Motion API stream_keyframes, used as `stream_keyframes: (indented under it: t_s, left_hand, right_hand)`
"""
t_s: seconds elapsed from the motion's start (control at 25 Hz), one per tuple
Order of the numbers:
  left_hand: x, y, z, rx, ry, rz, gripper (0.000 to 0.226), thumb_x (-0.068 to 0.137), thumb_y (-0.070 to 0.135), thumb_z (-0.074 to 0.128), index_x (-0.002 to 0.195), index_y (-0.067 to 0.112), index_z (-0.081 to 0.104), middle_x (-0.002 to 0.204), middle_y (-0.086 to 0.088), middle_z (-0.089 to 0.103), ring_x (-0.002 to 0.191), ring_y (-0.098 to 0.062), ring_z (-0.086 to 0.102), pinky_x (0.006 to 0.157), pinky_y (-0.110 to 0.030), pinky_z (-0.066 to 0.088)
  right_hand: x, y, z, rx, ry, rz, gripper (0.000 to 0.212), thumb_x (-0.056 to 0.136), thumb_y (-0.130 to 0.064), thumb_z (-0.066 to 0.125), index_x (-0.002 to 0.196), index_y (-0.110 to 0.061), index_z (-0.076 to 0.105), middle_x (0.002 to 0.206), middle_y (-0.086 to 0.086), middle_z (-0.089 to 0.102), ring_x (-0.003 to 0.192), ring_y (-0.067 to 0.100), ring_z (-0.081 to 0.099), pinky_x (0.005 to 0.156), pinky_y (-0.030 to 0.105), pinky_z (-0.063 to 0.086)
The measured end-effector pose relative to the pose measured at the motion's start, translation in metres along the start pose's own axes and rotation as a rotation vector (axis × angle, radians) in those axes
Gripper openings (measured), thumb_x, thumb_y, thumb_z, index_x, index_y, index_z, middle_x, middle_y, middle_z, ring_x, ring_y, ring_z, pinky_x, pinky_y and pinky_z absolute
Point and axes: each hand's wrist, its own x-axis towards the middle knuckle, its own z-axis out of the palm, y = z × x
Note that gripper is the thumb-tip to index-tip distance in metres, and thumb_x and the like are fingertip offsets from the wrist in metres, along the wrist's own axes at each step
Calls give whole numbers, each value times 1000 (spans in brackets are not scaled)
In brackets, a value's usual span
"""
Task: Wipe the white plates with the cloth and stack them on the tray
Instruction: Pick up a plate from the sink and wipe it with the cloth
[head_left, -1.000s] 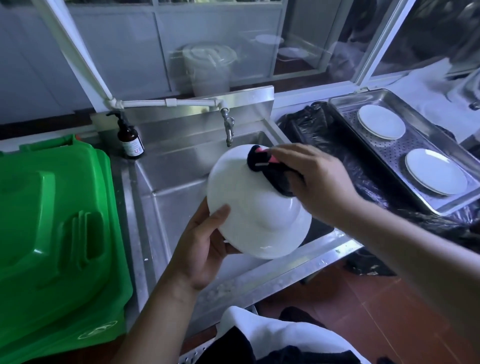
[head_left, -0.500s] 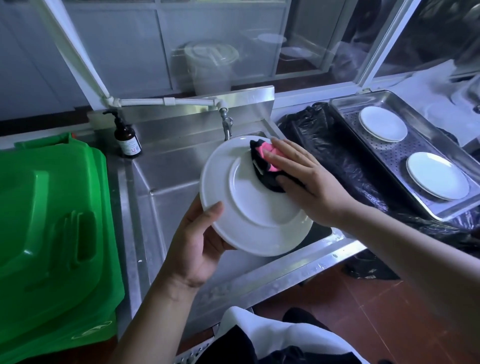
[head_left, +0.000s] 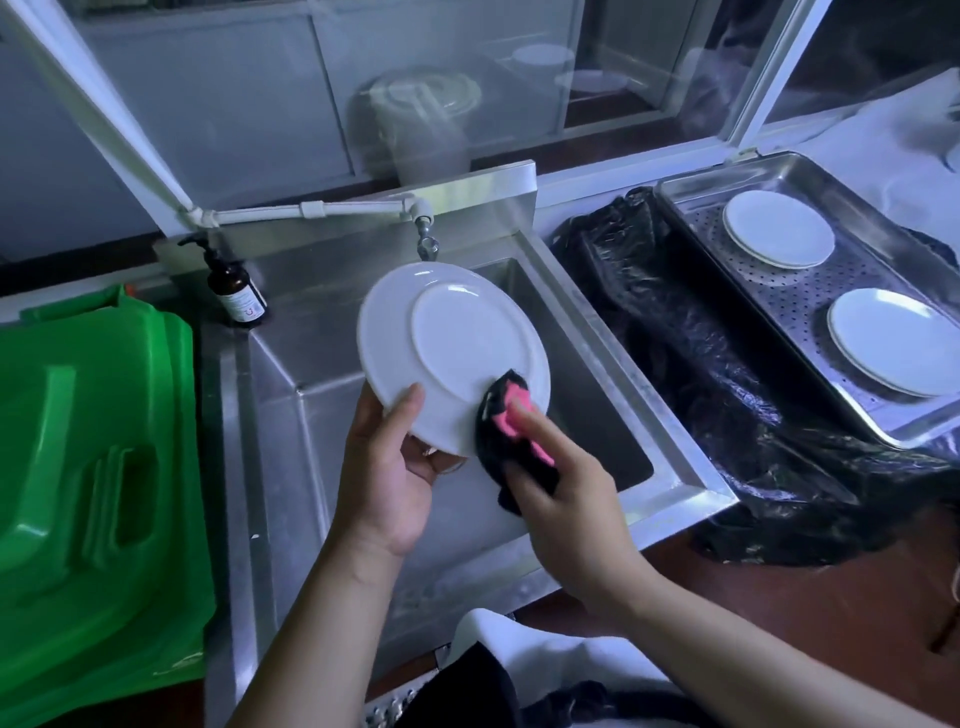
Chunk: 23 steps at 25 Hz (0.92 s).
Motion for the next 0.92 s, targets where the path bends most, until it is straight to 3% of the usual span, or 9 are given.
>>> stream_keyframes:
  t_s: [0.08, 0.16, 0.2, 0.28, 0.36, 0.44, 0.6, 0.76, 0.92]
  left_hand:
    - [5, -2, 4, -5, 19, -18, 39, 93, 19, 58, 131, 31, 60, 126, -6, 70, 108, -27, 69, 69, -39, 61]
    - [6, -3, 7, -1, 9, -17, 39, 95, 18, 56, 131, 33, 60, 128, -5, 69, 109, -26, 69, 68, -39, 62]
    - [6, -3, 7, 18, -3, -11, 40, 95, 18, 55, 130, 35, 61, 129, -3, 68, 111, -25, 68, 70, -40, 62]
    - [4, -4, 13, 51, -29, 3, 41, 93, 20, 52, 128, 38, 64, 129, -1, 67, 115, -21, 66, 73, -40, 62]
    - [-1, -5, 25, 75, -52, -4, 40, 91, 18, 53, 122, 38, 69, 126, -1, 69, 113, -20, 67, 72, -39, 61]
    - [-6, -7, 40, 135, -85, -9, 38, 88, 16, 59, 115, 39, 73, 120, 0, 72, 109, -18, 68, 73, -40, 61]
    - [-15, -4, 63, 278, -154, -6, 34, 80, 20, 71, 106, 40, 76, 109, 5, 76, 98, -11, 70, 69, -34, 60]
    - [-20, -5, 70, 275, -152, -65, 35, 87, 16, 59, 110, 35, 76, 111, -1, 75, 99, -16, 70, 68, -35, 58]
    - [-22, -6, 77, 112, -113, -88, 33, 91, 19, 58, 113, 35, 76, 110, 0, 76, 95, -14, 71, 63, -30, 58]
  right_hand:
    - [2, -10, -30, 61, -203, 76, 64, 94, 5, 55, 109, -54, 70, 90, 4, 72, 68, 19, 66, 73, 39, 60]
    - [8, -17, -63, 202, -341, 158, 53, 93, 11, 54, 112, -34, 75, 96, 11, 75, 79, 31, 70, 76, 44, 58]
    - [14, -14, -78, 274, -296, 200, 45, 94, 10, 54, 114, -24, 75, 99, 11, 76, 86, 33, 70, 75, 44, 57]
    - [32, -6, -103, 412, -26, 293, 33, 97, 2, 52, 114, -18, 73, 97, 6, 75, 88, 30, 65, 71, 38, 52]
    - [54, -3, -110, 567, 151, 297, 32, 101, -5, 50, 108, -26, 73, 99, -1, 74, 93, 23, 65, 76, 36, 49]
    - [72, -8, -97, 623, 142, 247, 34, 102, -10, 49, 112, -34, 71, 112, -7, 74, 104, 15, 67, 93, 37, 51]
    - [97, -20, -72, 344, 107, -36, 50, 92, -29, 50, 141, -42, 52, 139, -21, 57, 131, 1, 49, 119, 40, 33]
    - [119, -51, -78, -174, -43, -446, 55, 85, -24, 48, 138, -35, 58, 149, -12, 50, 142, 11, 39, 120, 51, 20]
    - [95, -52, -62, -550, -188, -746, 52, 91, -28, 45, 142, -31, 53, 155, -7, 42, 149, 20, 24, 120, 42, 4]
